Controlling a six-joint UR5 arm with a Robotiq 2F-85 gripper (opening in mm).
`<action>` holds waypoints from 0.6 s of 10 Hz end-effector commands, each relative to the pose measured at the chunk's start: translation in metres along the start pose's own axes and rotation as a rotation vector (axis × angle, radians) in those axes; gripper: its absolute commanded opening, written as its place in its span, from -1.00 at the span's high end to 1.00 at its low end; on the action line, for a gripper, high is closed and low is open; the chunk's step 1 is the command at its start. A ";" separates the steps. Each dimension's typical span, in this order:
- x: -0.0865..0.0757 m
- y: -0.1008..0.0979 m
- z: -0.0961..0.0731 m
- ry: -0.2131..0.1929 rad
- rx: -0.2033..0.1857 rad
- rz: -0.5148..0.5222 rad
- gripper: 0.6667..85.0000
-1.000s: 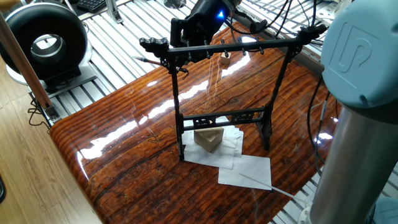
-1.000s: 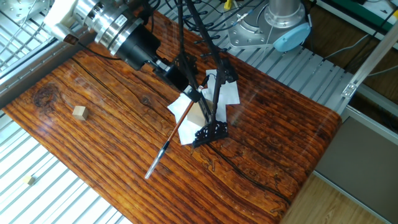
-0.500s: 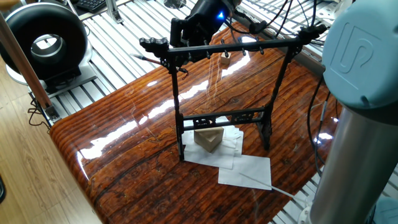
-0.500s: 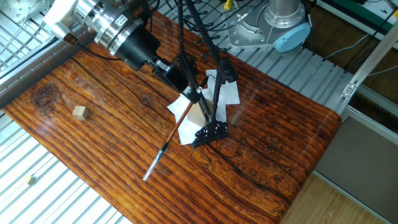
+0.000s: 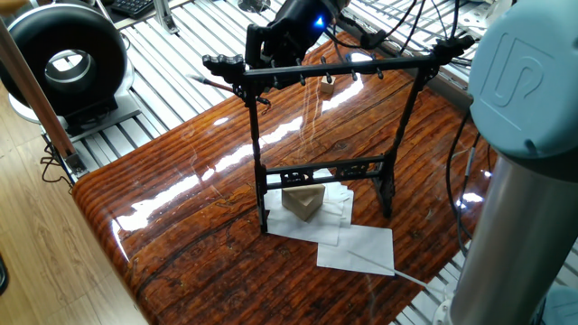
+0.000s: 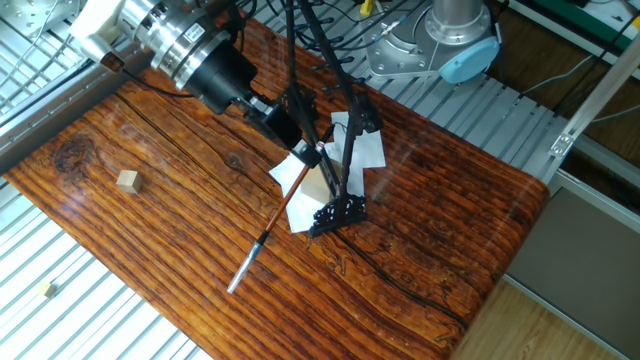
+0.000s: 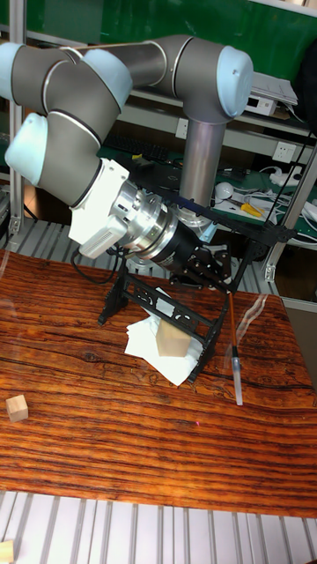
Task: Place the brush on the pen rack
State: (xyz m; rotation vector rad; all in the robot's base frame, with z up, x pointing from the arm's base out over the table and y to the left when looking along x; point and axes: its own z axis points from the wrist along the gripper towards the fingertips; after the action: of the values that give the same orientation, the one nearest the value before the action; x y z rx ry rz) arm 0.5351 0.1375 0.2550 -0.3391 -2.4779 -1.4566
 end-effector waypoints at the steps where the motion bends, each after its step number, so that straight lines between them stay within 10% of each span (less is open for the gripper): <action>1: -0.009 0.010 0.001 -0.001 -0.009 -0.010 0.99; 6: -0.019 0.020 0.005 0.002 -0.013 0.001 0.99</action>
State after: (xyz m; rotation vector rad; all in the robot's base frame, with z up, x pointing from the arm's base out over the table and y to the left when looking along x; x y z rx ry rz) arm 0.5525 0.1462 0.2567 -0.3389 -2.4799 -1.4513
